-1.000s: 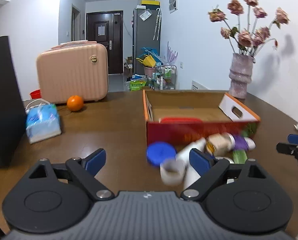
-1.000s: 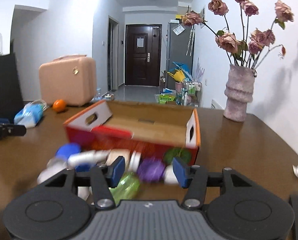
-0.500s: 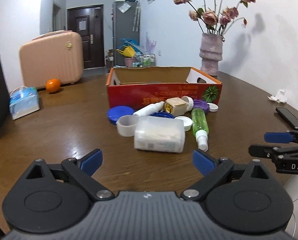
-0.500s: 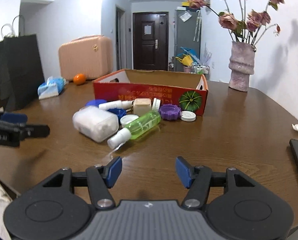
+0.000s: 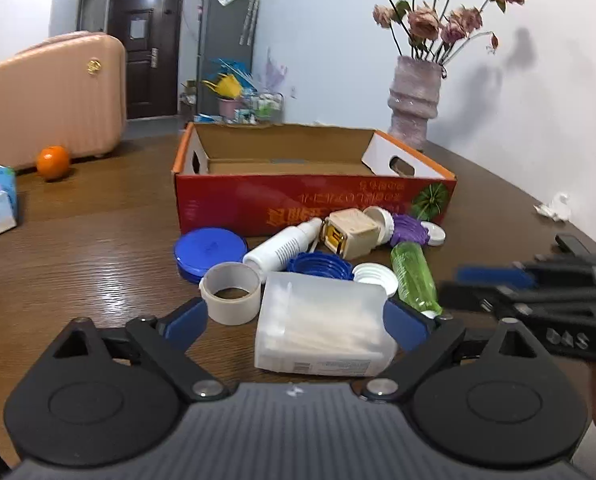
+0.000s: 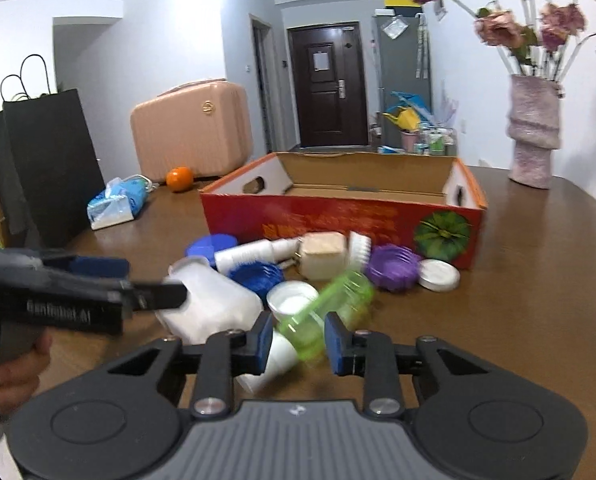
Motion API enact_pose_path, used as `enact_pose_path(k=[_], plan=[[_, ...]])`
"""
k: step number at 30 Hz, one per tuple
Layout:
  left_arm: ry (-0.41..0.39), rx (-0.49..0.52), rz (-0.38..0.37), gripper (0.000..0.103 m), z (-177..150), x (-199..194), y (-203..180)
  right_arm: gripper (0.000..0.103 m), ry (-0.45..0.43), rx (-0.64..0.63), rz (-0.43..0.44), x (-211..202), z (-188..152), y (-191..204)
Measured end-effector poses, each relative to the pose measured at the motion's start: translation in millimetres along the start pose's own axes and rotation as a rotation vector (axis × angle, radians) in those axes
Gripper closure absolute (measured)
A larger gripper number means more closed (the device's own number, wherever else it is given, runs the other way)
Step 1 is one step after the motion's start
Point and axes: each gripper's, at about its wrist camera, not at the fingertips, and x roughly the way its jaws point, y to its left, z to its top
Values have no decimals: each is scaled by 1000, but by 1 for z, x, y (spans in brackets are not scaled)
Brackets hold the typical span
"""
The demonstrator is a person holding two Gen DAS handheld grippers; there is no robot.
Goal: Organize rigid objects
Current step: 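Move the left tool to the white square container and grasp it, then lift the white container into the box and release it with the left tool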
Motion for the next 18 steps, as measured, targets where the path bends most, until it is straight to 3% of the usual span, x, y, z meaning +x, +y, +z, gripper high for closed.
enact_pose_path(k=[1, 3, 5, 11, 13, 15, 18], plan=[[5, -11, -11, 13, 0, 3, 3, 75, -10, 0, -1, 7, 3, 3], [35, -53, -51, 29, -1, 8, 9, 76, -4, 27, 32, 16, 7, 5], [52, -108, -137, 41, -1, 10, 18, 76, 6, 78, 80, 23, 8, 4], [104, -188, -231, 74, 0, 2, 33, 75, 29, 80, 136, 31, 4, 9], [108, -172, -231, 75, -2, -3, 30, 75, 26, 59, 126, 26, 2, 12], [88, -157, -199, 68, -3, -3, 28, 75, 29, 70, 147, 23, -1, 10], [97, -209, -208, 67, 0, 5, 32, 74, 51, 108, 154, 20, -1, 6]])
